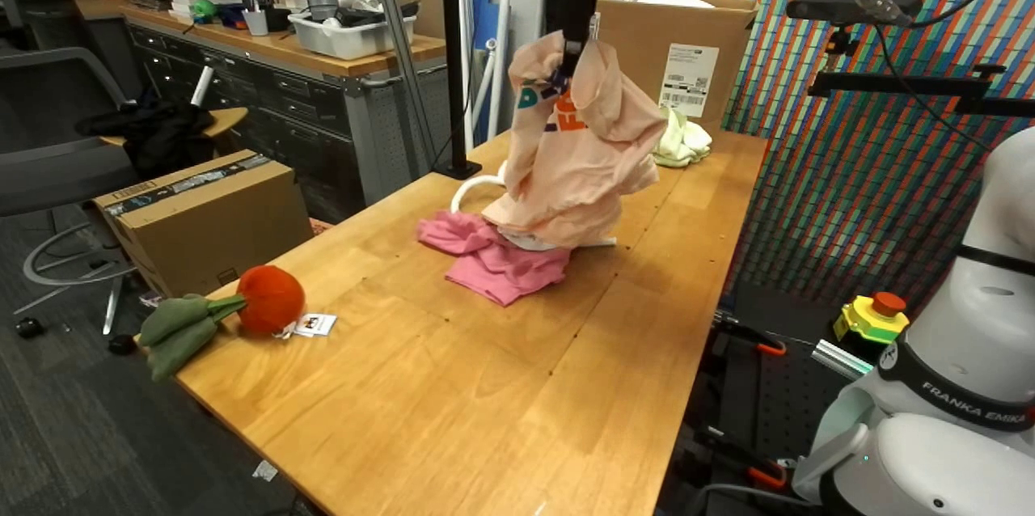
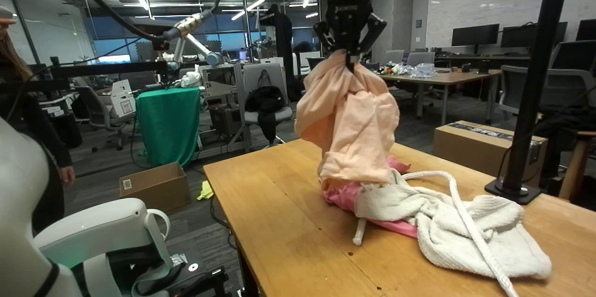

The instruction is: Pick up the cloths and put them around the table.

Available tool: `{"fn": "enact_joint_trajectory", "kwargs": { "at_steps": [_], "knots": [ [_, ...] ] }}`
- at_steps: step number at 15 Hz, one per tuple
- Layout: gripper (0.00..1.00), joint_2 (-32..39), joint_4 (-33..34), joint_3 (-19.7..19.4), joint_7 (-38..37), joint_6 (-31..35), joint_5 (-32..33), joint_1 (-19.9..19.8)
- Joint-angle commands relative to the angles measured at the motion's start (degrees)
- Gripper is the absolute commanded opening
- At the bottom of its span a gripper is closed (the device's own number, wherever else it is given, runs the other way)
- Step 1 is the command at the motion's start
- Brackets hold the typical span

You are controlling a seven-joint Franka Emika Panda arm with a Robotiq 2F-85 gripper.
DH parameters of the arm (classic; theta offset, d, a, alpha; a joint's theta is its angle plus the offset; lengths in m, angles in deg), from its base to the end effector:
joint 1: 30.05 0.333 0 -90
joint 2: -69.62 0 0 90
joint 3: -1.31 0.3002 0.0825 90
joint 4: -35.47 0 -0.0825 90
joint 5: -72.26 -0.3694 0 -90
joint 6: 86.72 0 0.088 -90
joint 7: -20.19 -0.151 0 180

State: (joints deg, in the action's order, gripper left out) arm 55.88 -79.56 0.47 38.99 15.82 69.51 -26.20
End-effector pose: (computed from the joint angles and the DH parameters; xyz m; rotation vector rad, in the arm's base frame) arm 0.4776 0.0309 0.5039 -3.0412 -0.5709 -0.0441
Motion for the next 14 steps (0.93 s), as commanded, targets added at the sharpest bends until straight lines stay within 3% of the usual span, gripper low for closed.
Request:
{"fn": "enact_joint_trajectory", "kwargs": {
  "at_steps": [1, 9, 14],
  "knots": [
    [0.05, 0.3, 0.3, 2.0, 3.0, -5.4, 0.0, 1.9],
    [0.05, 7.0, 4.8, 9.5, 7.8, -10.4, -0.8, 8.6],
    [0.05, 11.5, 10.4, 12.4, 11.6, -12.7, -2.2, 10.7]
  ]
}}
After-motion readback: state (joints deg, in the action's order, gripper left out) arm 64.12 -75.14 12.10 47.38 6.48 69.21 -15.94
